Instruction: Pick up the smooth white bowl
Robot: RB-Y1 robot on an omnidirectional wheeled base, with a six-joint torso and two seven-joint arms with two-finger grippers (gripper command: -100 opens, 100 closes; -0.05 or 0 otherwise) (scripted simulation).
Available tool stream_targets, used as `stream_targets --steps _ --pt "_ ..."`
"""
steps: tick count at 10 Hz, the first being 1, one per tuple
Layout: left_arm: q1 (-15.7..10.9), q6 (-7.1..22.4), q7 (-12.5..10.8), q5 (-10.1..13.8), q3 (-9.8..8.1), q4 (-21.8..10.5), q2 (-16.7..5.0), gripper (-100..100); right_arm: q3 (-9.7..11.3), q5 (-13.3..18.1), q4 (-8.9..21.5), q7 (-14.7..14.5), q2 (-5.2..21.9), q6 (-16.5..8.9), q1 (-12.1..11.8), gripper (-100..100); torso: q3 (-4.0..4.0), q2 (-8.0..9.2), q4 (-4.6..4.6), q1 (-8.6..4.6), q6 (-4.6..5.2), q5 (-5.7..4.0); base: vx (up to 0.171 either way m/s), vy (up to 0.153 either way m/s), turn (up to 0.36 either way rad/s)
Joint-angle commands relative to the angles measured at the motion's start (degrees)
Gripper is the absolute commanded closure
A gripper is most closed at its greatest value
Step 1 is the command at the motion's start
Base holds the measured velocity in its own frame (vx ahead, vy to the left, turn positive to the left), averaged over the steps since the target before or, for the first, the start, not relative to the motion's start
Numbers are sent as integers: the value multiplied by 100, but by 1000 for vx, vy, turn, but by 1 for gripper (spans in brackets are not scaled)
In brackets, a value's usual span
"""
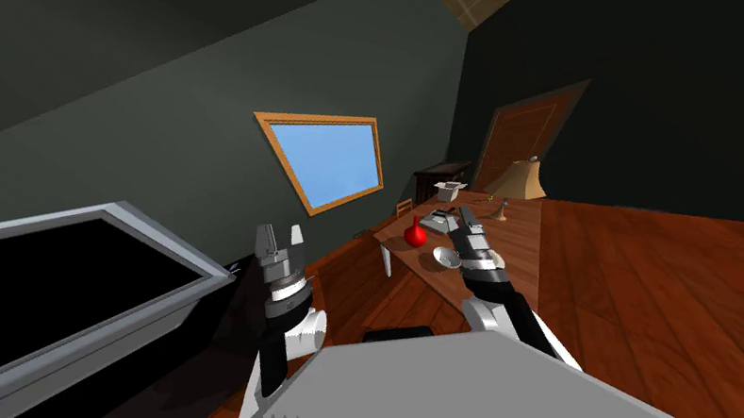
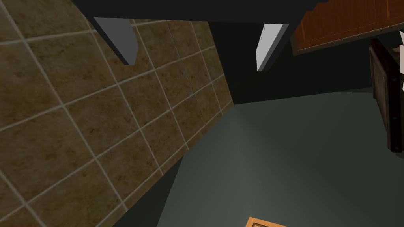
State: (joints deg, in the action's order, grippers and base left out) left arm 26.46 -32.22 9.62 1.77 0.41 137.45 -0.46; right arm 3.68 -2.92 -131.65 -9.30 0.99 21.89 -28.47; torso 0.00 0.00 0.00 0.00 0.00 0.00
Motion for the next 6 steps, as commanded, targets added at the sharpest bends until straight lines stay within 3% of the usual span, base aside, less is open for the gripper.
stream_targets --steps 1,6 --pt "0 0 0 0 0 0 0 0 35 -2 122 -190 260 -16 69 -100 0 0 0 0 0 0 -20 25 156" --pt "-1 0 0 0 1 0 0 0 195 12 767 -963 973 -80 431 -100 -5 9 2 21 -3 5 -30 52 237"
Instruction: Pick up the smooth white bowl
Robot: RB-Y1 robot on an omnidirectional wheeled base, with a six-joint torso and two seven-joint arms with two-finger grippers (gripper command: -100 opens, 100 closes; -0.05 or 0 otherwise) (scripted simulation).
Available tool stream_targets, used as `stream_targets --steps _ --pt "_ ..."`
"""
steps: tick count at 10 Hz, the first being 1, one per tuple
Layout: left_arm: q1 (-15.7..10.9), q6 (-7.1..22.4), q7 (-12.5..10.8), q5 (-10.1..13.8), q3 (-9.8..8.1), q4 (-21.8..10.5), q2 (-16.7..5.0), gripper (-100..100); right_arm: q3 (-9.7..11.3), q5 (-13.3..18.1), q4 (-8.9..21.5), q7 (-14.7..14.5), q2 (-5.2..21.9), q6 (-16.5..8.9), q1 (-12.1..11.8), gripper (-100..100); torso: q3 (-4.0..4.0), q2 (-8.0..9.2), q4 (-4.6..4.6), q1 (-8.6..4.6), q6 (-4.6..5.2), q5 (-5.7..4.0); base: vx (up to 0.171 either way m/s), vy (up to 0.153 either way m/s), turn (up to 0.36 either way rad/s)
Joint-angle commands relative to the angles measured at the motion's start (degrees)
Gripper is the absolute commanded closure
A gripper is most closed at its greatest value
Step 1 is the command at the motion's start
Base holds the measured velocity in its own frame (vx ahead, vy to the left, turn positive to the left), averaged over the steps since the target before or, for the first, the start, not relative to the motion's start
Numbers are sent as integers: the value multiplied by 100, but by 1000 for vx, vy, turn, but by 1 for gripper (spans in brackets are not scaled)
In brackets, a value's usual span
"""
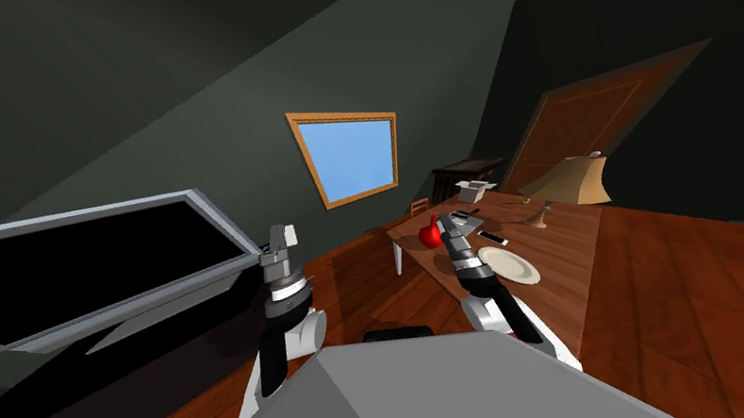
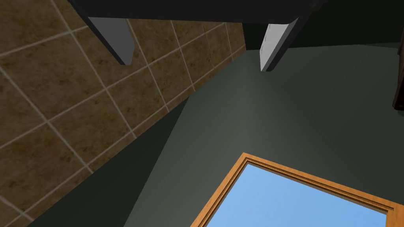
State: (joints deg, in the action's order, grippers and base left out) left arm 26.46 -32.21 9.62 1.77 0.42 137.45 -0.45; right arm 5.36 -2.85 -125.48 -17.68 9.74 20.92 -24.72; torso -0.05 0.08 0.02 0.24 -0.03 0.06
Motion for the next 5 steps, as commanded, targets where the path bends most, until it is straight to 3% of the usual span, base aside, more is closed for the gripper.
stream_targets --steps 1,5 --pt "0 0 0 0 0 0 0 0 27 5 151 -159 97 16 57 -100 0 0 0 0 0 0 -17 34 71" --pt "1 0 0 0 -1 0 0 0 191 43 805 -801 598 -29 392 -100 0 0 0 -15 6 -3 -20 29 214"
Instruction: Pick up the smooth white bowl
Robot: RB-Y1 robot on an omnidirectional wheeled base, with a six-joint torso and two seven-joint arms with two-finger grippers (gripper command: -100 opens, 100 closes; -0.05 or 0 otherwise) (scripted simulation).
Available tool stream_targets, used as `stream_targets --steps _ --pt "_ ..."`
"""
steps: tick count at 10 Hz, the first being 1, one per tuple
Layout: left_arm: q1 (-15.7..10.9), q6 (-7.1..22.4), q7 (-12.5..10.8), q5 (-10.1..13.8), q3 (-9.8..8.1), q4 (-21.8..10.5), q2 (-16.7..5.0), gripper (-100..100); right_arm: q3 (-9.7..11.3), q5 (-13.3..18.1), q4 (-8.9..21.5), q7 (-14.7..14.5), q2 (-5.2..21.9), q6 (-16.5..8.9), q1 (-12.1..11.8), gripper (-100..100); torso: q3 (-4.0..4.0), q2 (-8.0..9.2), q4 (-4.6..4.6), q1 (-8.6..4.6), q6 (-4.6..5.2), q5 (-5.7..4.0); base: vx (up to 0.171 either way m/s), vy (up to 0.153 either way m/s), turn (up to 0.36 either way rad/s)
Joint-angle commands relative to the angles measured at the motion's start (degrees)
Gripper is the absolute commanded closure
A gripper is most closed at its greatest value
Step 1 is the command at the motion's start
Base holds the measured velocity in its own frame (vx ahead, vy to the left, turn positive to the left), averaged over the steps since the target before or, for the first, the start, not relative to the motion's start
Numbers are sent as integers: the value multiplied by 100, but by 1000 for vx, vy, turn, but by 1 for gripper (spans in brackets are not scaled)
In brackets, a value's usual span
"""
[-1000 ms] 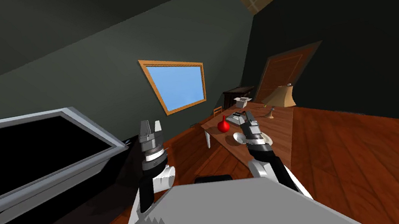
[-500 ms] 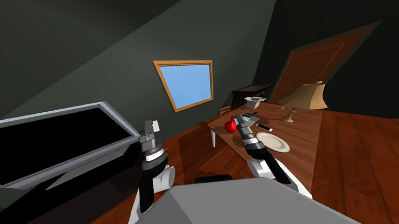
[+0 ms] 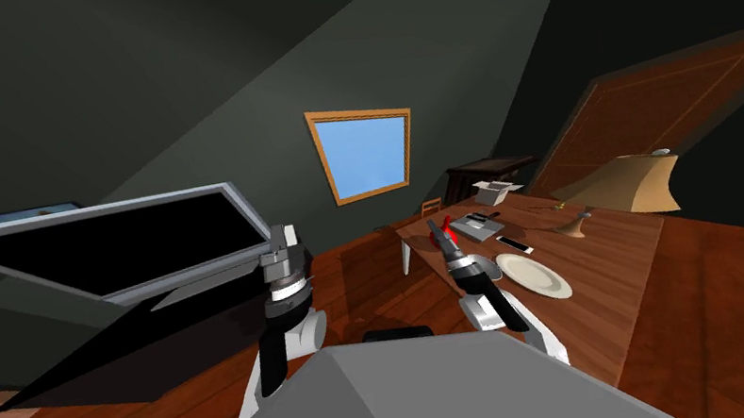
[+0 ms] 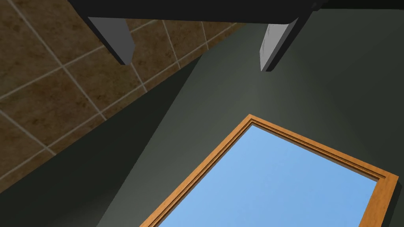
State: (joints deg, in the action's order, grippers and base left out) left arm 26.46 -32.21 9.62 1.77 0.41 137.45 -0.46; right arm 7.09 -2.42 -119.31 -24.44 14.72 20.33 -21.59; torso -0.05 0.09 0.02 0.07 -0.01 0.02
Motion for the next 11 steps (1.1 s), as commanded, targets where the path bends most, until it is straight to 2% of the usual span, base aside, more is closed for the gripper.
stream_targets --steps 1,2,3,4,5,6,7,8,10,11 --pt "0 0 0 0 0 0 0 0 17 0 194 -130 99 31 79 -100 0 0 0 0 0 0 -15 15 117" --pt "1 0 0 0 0 0 0 0 90 21 398 -355 280 17 197 -100 1 -1 0 -3 4 -1 -22 23 262" --pt "0 0 0 0 0 0 0 0 90 21 460 -355 280 17 197 -100 0 0 0 -1 0 0 -19 13 129" --pt "1 0 0 0 -1 0 0 0 174 47 669 -578 466 6 313 -100 0 1 0 -4 5 -1 -28 14 218" --pt "0 0 0 0 0 0 0 0 174 47 749 -578 466 6 313 -100 -2 3 1 -5 1 -1 -26 9 127" --pt "1 0 0 0 -1 0 0 0 268 78 929 -798 659 -3 428 -100 -2 4 1 -7 5 -1 -36 11 251" --pt "0 0 0 0 0 0 0 0 268 78 1059 -798 659 -3 428 -100 -3 5 1 -6 0 -1 -31 3 152" --pt "1 0 0 0 -1 0 0 0 374 114 1269 -1014 858 -9 540 -100 -3 6 1 -9 6 -2 -48 -5 202" --pt "1 0 0 0 -1 0 0 0 374 114 1388 -1014 858 -9 540 -100 -7 11 3 -14 6 -3 -32 -2 84" --pt "1 0 0 0 -1 0 0 0 489 155 1624 -1223 1062 -11 648 -100 -3 5 1 -11 7 -3 -41 12 202"
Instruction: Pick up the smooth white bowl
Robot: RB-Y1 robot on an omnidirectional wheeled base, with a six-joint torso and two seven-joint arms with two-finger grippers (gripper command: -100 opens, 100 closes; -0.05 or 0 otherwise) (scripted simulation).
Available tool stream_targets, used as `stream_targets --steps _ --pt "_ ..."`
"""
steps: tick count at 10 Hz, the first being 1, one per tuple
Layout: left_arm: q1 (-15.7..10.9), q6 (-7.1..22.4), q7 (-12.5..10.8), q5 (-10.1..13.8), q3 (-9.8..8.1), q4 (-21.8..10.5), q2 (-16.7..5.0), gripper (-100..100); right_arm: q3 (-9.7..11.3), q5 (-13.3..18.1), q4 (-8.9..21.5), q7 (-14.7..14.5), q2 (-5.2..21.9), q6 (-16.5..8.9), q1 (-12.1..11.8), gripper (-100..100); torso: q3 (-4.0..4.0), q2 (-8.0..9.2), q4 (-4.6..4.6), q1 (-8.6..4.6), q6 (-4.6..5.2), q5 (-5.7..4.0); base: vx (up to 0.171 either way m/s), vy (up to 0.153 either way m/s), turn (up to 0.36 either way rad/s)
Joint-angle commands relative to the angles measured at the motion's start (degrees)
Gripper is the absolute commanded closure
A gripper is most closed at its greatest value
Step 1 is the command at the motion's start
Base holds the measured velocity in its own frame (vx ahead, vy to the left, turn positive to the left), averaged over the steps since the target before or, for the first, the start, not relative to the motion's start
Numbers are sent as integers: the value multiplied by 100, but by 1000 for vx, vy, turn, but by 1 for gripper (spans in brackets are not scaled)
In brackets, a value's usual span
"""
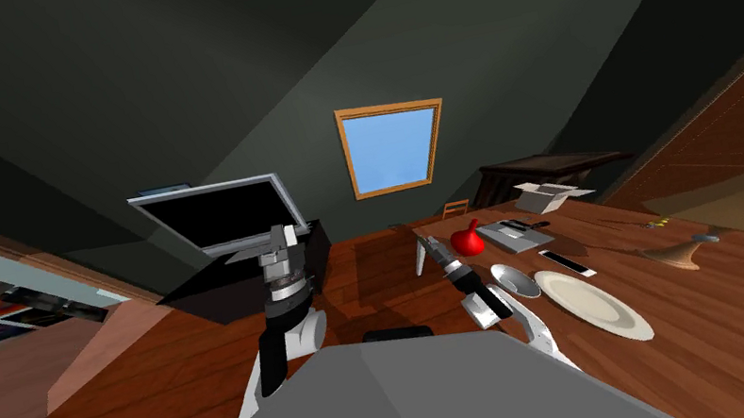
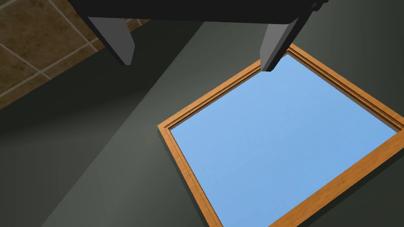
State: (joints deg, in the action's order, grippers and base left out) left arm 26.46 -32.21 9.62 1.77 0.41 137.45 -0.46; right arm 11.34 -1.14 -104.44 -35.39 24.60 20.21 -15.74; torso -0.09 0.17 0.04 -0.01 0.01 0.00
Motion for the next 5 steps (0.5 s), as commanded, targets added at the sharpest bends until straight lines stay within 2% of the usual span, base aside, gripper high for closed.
stream_targets --steps 1,2,3,4,5 --pt "0 0 0 0 0 0 0 0 65 27 247 -128 74 1 63 -100 0 0 0 0 0 0 -44 2 147" --pt "1 0 0 0 0 0 0 0 189 72 458 -331 283 1 169 -100 -1 2 0 -2 4 -1 -70 8 326" --pt "-1 0 0 0 0 0 0 0 189 72 607 -331 283 1 169 -100 -5 9 2 -1 -1 0 -65 -6 135" --pt "1 0 0 0 -1 0 0 0 321 121 784 -527 496 4 273 -100 -6 11 2 -6 6 -1 -69 -5 201" --pt "0 0 0 0 0 0 0 0 321 121 950 -527 496 4 273 -100 -7 12 3 -7 1 -1 -63 -7 146"
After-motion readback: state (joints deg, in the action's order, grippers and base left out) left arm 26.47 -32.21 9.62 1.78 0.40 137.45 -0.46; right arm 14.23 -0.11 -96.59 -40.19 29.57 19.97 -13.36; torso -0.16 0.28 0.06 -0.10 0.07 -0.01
